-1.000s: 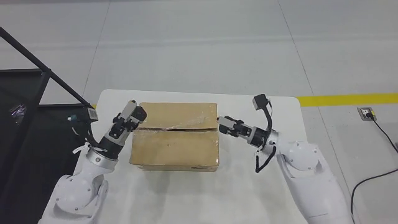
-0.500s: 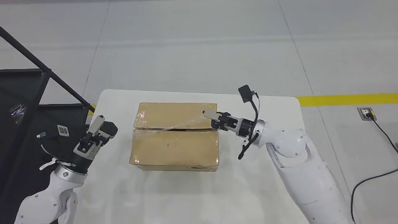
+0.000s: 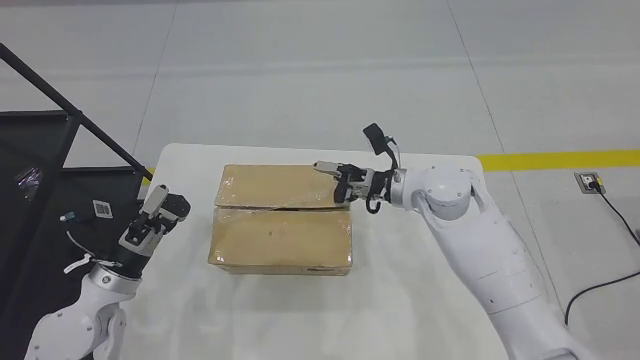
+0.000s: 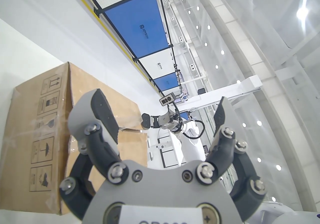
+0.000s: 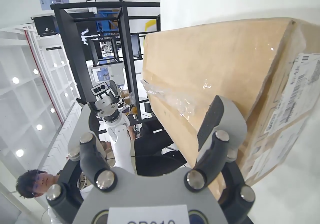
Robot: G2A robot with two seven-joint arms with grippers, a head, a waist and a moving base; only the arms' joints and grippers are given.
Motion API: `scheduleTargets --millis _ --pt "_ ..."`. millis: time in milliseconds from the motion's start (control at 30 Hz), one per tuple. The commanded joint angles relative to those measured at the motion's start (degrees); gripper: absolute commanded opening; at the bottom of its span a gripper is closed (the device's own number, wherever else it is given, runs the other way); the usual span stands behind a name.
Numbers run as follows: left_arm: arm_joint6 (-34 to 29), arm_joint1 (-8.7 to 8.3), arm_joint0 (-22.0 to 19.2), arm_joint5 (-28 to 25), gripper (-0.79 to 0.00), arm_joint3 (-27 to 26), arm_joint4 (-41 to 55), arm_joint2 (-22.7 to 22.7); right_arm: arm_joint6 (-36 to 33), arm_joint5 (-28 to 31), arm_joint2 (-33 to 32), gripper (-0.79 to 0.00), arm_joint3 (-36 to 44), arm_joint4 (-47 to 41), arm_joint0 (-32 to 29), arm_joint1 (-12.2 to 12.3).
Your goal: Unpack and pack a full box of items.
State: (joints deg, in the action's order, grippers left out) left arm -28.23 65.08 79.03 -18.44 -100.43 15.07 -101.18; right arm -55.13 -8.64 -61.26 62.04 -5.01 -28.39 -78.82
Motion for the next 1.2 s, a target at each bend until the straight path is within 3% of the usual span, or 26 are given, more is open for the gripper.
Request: scheduleTargets --millis 0,700,733,767,800,900,967,1167 --pt "-0.01 -0.01 -0.15 0.11 0.000 0.04 0.08 0.14 -0.80 -0.20 0.29 0.000 -0.70 -0.07 0.44 -0.02" --pt "0.10 -0.18 -0.60 -0.20 0.000 0.89 0.53 0.55 0.48 0.74 4.42 0.000 -4.36 1.03 3.52 -1.03" --pt "0.03 -0.19 -0.58 -0.15 0.000 0.90 0.63 0.57 0.53 1.01 4.64 -0.237 -4.68 0.91 3.76 -1.14" --pt "0.00 -0.20 -0.57 -0.17 0.000 0.94 0.66 0.58 0.52 1.19 4.84 -0.409 -5.03 0.85 3.98 -1.23" --pt "-0.03 -0.21 -0.57 -0.11 0.000 1.01 0.65 0.61 0.46 1.33 5.05 -0.453 -5.30 0.82 4.18 -1.31" --pt "-0.22 -0.23 -0.75 0.05 0.000 1.23 0.67 0.88 0.13 1.32 5.57 -0.699 -6.01 0.95 4.71 -1.47" --pt "-0.33 -0.25 -0.97 0.08 0.000 1.38 0.67 1.08 -0.05 1.15 5.78 -0.779 -6.29 0.99 4.96 -1.54" --pt "-0.73 -0.31 -1.69 0.33 0.000 2.10 0.67 1.52 -0.53 0.68 6.16 -0.785 -6.34 1.26 4.88 -1.58"
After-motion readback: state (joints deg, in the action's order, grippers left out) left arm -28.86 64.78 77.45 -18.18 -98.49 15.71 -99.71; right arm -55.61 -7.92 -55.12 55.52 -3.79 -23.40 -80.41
